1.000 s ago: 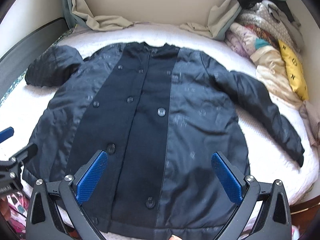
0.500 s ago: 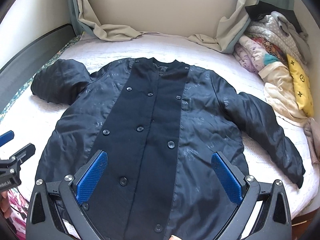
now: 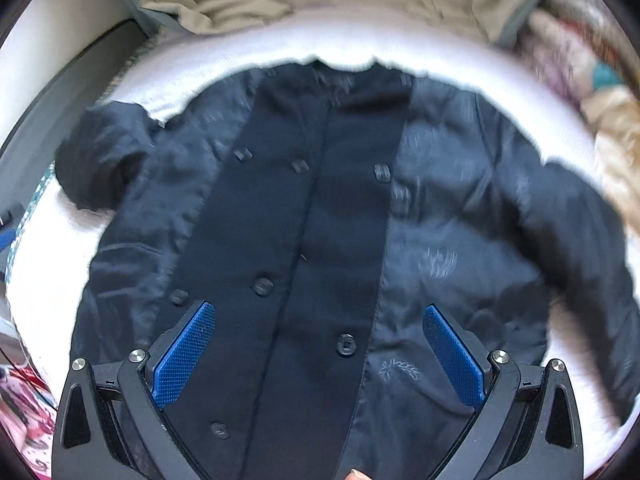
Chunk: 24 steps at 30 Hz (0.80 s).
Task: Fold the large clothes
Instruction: 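Grasp the sleeve nearest the left tool with the left tool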
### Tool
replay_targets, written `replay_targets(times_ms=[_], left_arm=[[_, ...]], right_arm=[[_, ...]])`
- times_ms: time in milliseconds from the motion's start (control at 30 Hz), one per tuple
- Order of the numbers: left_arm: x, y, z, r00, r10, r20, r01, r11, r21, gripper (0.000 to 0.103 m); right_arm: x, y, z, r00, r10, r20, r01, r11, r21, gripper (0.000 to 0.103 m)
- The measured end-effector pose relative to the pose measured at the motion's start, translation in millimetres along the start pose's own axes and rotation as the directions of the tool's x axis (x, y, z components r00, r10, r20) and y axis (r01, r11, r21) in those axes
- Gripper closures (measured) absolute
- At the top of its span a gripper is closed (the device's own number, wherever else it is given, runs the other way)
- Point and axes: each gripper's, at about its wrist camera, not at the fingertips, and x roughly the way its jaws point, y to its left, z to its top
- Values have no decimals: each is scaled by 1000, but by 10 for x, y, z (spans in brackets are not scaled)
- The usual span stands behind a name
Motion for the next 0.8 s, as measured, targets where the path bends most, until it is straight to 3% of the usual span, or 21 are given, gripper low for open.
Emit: replay_targets(times_ms=[167,300,500,667,800], left_arm=[[366,436,316,995,-89,-47,77,973,-216,4],[633,839,366,987,-148,-56,115,915,-387,6],[941,1224,402,974,-220,-59,153,824,-546,10],[1297,1380,519,946,-323,-19,246,757,-605,21],[1532,1478,494,914,-404,26,320,683,-657,22]], right_arm=[[352,-81,2,997,-68,-34,69,998,4,0],[598,-165,-43,996,-41,-84,44,998,33,0],[712,-212,-40,993,-38,-110,46,997,68,0],[775,-213,-9,992,-65,-112,77,992,105,0],[787,-202,-3,992,-69,-104,80,991,107,0]])
